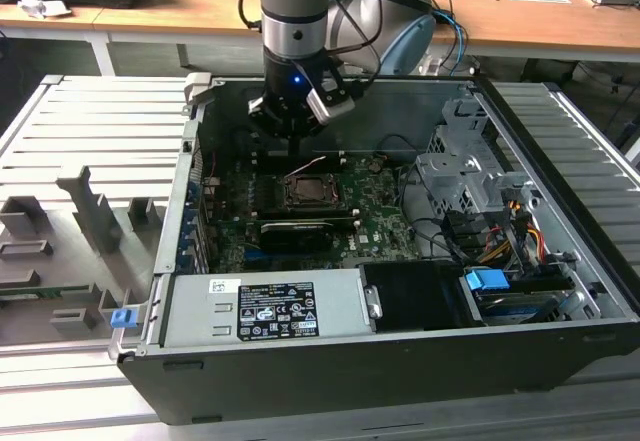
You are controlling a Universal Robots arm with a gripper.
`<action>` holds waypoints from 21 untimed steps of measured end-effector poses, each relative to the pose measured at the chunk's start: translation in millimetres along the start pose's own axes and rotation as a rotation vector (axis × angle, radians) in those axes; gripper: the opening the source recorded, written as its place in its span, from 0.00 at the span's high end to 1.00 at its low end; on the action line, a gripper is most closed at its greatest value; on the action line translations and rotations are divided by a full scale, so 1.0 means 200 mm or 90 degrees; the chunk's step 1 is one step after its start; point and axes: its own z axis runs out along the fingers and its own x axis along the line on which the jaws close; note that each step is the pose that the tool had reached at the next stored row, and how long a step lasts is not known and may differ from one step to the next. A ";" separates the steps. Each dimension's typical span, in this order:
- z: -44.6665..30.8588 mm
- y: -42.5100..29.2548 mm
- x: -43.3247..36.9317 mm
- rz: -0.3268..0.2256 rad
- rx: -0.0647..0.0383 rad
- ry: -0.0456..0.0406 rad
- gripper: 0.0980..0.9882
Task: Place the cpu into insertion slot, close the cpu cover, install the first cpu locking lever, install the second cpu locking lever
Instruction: 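Install the first cpu locking lever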
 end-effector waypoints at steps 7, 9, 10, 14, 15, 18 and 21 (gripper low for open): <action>0.054 0.011 -0.070 -0.006 0.000 0.0004 0.99; 0.064 0.018 -0.081 -0.009 0.000 0.0005 0.99; 0.071 0.020 -0.084 -0.019 -0.001 0.0013 0.99; 0.081 0.024 -0.101 -0.027 -0.002 0.0018 0.99; 0.084 0.025 -0.112 -0.027 -0.002 0.0018 0.99; 0.095 0.033 -0.132 -0.027 -0.002 0.0018 0.99; 0.127 0.040 -0.154 -0.027 -0.002 0.0018 0.99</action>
